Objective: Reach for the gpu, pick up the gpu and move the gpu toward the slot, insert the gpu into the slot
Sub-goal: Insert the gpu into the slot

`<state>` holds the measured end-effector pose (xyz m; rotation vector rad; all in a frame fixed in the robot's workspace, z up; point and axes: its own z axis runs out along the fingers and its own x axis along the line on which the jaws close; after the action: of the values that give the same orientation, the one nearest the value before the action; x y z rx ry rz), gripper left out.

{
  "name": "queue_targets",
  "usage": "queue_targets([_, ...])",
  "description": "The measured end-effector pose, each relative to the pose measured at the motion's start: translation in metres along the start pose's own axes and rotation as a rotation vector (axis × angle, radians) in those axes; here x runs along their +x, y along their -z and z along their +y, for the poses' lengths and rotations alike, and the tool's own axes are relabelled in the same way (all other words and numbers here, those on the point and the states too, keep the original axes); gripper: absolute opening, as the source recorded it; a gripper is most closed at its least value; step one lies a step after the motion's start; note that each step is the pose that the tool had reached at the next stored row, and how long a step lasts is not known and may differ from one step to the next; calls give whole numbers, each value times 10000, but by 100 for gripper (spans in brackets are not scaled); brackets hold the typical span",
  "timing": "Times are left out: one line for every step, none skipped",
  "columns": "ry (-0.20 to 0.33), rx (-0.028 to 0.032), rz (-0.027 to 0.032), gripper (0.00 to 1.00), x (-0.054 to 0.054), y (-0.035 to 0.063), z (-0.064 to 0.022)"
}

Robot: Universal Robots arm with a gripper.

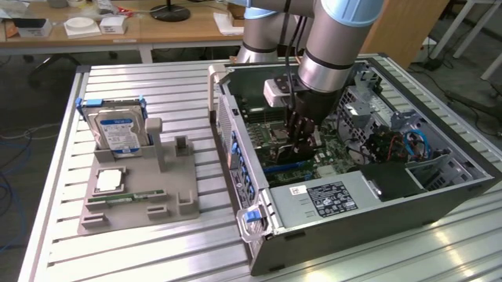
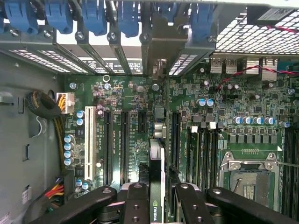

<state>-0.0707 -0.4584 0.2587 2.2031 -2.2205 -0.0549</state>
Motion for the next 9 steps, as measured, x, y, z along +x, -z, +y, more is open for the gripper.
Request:
queue_targets([0, 0, 0, 26, 0, -1, 0])
queue_targets([0, 1, -4, 26, -1, -12, -1])
queue_targets([1, 0, 0, 26, 0, -26, -1])
queue_targets([1, 0, 0, 26, 1, -38, -2])
queue_targets([1, -1, 0, 26, 1, -39, -2])
queue_targets([1, -2, 3, 26, 1, -39, -1])
queue_targets([2, -1, 3, 26, 1, -40, 0])
queue_targets([1, 0, 0, 26, 1, -44, 8])
queue_targets([1, 1, -1, 26, 1, -47, 22])
